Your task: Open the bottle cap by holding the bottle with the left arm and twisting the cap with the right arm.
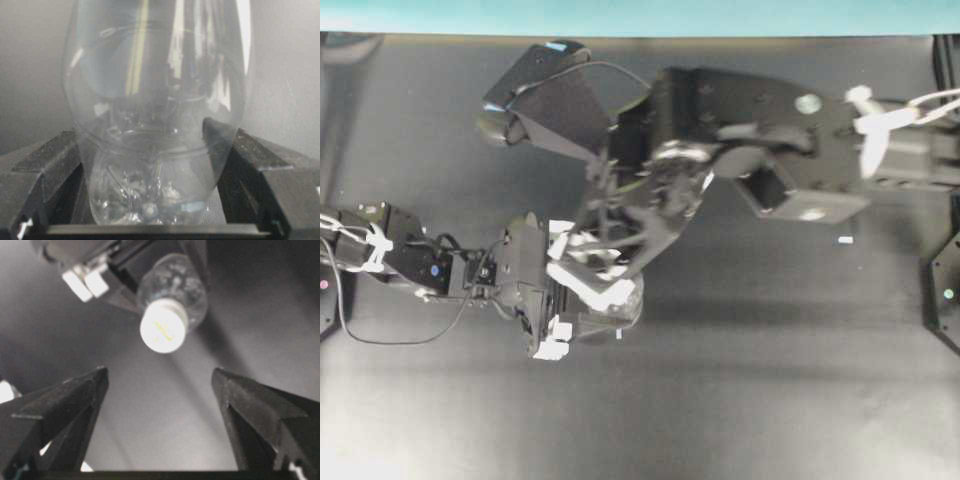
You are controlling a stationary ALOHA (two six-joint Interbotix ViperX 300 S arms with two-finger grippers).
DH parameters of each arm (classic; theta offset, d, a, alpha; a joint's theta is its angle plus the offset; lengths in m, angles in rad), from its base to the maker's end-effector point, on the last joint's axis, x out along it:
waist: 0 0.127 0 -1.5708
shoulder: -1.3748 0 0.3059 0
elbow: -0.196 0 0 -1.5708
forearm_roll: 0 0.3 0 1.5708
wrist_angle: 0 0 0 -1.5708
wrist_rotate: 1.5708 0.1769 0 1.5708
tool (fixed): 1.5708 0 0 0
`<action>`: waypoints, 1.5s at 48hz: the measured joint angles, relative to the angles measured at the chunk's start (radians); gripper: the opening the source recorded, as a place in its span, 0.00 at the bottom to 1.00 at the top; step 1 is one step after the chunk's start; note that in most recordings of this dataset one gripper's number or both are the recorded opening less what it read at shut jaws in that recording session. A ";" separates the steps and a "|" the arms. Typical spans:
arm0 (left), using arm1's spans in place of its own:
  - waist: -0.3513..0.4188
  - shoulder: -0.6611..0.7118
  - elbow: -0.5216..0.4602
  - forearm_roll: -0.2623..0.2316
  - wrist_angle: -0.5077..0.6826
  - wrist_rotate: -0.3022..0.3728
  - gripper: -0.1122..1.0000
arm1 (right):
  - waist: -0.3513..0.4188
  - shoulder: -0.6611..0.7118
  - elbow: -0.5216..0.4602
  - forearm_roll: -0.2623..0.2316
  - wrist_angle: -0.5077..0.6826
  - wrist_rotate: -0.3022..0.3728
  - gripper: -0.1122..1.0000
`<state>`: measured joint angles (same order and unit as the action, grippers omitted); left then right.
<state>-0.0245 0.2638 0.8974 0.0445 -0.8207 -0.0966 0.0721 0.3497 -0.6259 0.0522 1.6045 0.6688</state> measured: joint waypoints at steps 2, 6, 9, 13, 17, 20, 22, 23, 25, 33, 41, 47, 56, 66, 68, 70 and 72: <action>0.000 0.000 -0.002 0.000 0.002 0.002 0.82 | 0.002 0.009 -0.005 0.002 0.003 0.015 0.82; 0.000 0.000 -0.002 -0.002 0.000 0.000 0.82 | 0.005 0.026 -0.009 0.005 0.009 0.034 0.81; 0.000 0.000 -0.002 0.000 0.002 0.000 0.82 | 0.008 0.038 -0.008 0.005 0.011 0.038 0.81; 0.000 0.000 -0.002 -0.002 0.002 0.002 0.82 | 0.008 0.052 0.000 0.005 0.011 0.040 0.81; 0.000 0.000 -0.002 -0.002 0.002 0.000 0.82 | 0.008 0.064 0.011 0.005 0.006 0.038 0.81; 0.000 0.000 -0.002 -0.002 0.002 0.000 0.82 | 0.006 0.067 0.018 0.006 0.003 0.038 0.81; 0.000 0.000 -0.002 -0.002 0.002 0.000 0.82 | 0.008 0.069 0.025 0.005 0.000 0.038 0.81; 0.000 -0.002 -0.002 0.000 0.002 0.000 0.82 | 0.008 0.067 0.028 0.005 -0.002 0.038 0.81; 0.000 -0.002 -0.003 0.000 0.002 0.000 0.82 | 0.008 0.067 0.034 0.005 -0.005 0.038 0.80; 0.000 -0.002 -0.003 -0.002 0.002 0.000 0.82 | 0.008 0.064 0.057 0.005 -0.026 0.040 0.75; 0.002 0.000 -0.002 -0.002 0.002 0.002 0.82 | 0.008 0.066 0.078 0.005 -0.054 0.038 0.68; 0.000 0.000 -0.003 0.000 0.002 0.000 0.82 | 0.008 0.060 0.097 0.006 -0.061 0.038 0.61; 0.000 0.000 -0.002 0.000 0.002 0.000 0.82 | 0.008 0.055 0.117 0.002 -0.072 0.029 0.43; 0.000 0.000 -0.002 0.000 0.002 0.002 0.82 | 0.008 0.048 0.129 -0.002 -0.092 -0.002 0.43; 0.000 0.000 -0.002 0.000 0.002 0.002 0.82 | 0.008 0.046 0.132 -0.005 -0.095 -0.020 0.43; 0.000 0.000 -0.002 -0.002 0.002 0.000 0.82 | 0.008 0.046 0.132 -0.005 -0.101 -0.044 0.43; 0.000 -0.002 0.000 0.000 0.002 0.000 0.82 | 0.008 0.044 0.135 -0.005 -0.106 -0.075 0.43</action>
<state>-0.0245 0.2623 0.8974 0.0445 -0.8191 -0.0966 0.0798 0.3942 -0.4909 0.0476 1.4987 0.5937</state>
